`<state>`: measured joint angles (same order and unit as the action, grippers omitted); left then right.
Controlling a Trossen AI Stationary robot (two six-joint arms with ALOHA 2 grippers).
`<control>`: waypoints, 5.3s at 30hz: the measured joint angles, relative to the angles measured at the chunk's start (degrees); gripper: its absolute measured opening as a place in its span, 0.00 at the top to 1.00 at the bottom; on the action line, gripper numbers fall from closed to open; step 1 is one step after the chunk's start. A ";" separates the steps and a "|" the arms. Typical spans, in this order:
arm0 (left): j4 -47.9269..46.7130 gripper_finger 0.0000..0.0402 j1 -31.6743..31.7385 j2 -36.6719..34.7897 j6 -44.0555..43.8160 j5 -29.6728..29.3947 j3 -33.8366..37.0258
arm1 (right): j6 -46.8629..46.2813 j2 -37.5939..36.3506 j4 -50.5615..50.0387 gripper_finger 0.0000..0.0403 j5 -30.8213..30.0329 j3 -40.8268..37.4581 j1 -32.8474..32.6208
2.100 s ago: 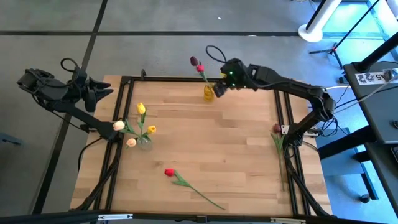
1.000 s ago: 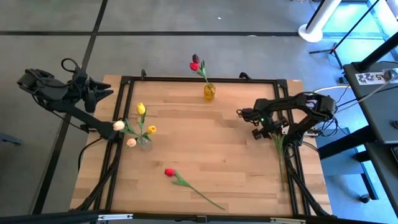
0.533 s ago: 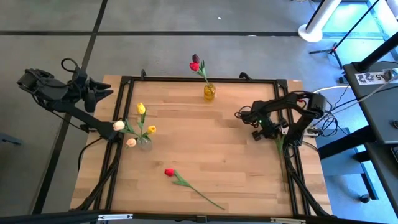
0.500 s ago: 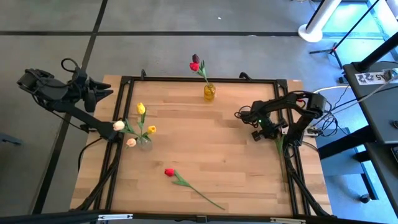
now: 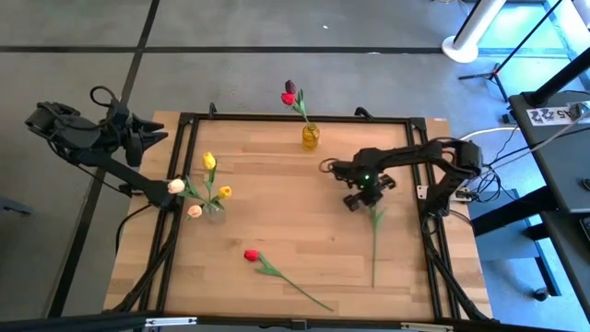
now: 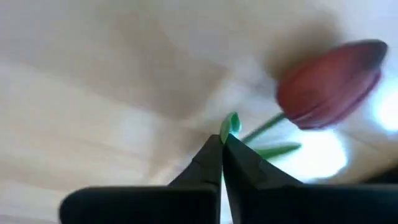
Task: Sort flowers into vase by color
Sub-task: Put the dark red flower into the yellow vase, then put the red flower into the yellow vase
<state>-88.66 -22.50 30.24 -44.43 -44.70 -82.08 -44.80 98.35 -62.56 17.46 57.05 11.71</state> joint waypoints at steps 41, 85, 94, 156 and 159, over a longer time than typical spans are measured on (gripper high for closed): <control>2.33 0.56 0.00 0.00 1.46 1.31 0.00 | 19.48 -4.83 40.75 0.97 -59.56 30.09 -1.47; 3.87 0.55 0.00 0.00 0.46 0.71 0.00 | 19.50 -1.51 38.72 0.74 -47.42 33.36 3.73; 3.87 0.55 -0.02 0.00 4.63 0.76 0.00 | 16.71 -5.29 23.36 0.55 -26.23 33.45 -2.06; 3.89 0.55 -0.02 0.00 2.54 -4.38 0.00 | 17.82 35.08 21.89 0.95 -24.29 47.70 -34.90; 3.89 0.55 -0.02 0.00 2.54 -4.35 0.00 | 17.83 35.29 20.95 0.93 -20.84 47.84 -34.02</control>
<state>-84.77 -22.52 30.24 -41.89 -49.05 -82.08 -26.97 133.64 -41.61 -3.37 104.90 -22.31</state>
